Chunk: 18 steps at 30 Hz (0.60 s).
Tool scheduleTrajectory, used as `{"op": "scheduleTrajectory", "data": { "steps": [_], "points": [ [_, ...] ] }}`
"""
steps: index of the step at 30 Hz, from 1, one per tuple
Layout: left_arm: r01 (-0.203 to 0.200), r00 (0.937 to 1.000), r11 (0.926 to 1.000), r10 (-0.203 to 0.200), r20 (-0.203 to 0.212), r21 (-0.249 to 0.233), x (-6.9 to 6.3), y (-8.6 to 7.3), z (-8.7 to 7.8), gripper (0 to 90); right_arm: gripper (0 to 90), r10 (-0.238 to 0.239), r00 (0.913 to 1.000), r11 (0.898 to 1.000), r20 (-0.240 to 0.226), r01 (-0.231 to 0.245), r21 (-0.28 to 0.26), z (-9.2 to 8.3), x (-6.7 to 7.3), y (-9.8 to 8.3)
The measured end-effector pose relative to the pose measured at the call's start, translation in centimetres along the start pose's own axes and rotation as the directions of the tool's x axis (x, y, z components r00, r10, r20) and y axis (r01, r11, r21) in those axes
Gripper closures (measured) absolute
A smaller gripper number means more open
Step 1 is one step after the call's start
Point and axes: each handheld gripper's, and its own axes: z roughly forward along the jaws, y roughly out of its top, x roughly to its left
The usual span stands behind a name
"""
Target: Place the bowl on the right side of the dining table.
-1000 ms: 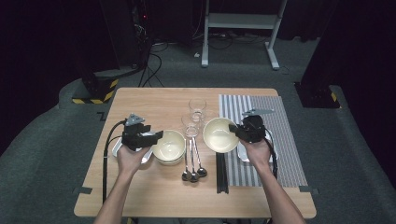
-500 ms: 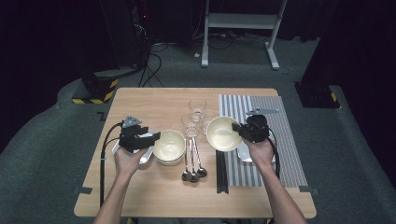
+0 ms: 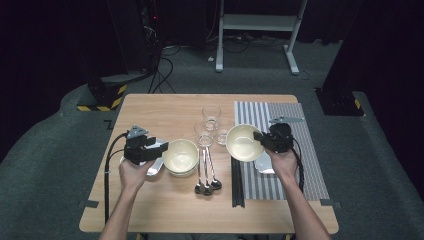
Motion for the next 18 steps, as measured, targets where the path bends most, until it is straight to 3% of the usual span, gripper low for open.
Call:
{"op": "scheduleTrajectory", "data": {
  "steps": [18],
  "points": [
    [0.031, 0.9991, 0.9995, -0.031, -0.031, -0.01, 1.0, -1.4, -0.7, 37.5, 82.4, 0.035, 0.9992, 0.999, 0.021, -0.035, -0.007, -0.5, -1.3, -0.6]
  ]
}}
